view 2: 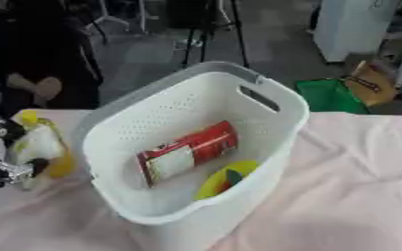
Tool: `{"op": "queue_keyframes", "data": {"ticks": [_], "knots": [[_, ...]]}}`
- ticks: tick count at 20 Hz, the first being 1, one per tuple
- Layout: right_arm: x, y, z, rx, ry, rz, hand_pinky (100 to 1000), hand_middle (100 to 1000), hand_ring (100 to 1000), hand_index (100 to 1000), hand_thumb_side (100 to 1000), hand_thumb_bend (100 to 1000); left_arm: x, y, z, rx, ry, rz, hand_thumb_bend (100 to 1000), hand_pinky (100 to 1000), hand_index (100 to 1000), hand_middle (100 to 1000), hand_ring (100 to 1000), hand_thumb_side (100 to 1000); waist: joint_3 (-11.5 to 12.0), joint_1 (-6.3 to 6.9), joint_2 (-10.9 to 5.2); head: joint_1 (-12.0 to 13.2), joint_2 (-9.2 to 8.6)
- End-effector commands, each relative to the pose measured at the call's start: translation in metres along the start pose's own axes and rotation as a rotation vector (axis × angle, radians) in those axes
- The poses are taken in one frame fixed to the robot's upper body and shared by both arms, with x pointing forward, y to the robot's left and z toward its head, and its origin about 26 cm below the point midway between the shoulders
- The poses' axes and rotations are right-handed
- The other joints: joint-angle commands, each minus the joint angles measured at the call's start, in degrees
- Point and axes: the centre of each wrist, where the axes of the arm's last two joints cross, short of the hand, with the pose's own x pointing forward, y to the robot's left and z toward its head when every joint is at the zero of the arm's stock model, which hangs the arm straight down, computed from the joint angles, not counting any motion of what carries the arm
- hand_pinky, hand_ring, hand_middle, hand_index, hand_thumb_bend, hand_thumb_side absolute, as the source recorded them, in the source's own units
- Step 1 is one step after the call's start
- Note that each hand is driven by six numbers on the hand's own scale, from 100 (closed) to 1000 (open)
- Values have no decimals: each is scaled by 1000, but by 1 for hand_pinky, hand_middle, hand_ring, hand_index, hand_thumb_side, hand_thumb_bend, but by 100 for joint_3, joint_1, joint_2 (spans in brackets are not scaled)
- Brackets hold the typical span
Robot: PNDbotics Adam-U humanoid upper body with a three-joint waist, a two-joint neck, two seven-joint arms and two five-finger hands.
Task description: Pick up objects on the table and place them in the box.
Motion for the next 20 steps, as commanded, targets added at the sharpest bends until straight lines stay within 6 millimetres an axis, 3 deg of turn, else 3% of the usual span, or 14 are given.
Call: {"op": "queue_keyframes", "data": {"ticks": [1,11,20], "knots": [[1,-10,-3,-13,-23,29,730,553,545,735,841,100,-1,19,8,28,-1,-40,281,656,709,651,709,891,-1,7,-127,1,56],[1,-10,-2,0,-31,34,730,553,545,735,842,100,-5,51,8,77,-9,-69,277,662,711,655,714,901,-48,54,-200,29,144],[1,-9,-1,16,-41,34,730,553,546,735,843,100,3,82,-1,153,-125,-55,302,658,707,650,704,908,-95,74,-266,75,191]]}}
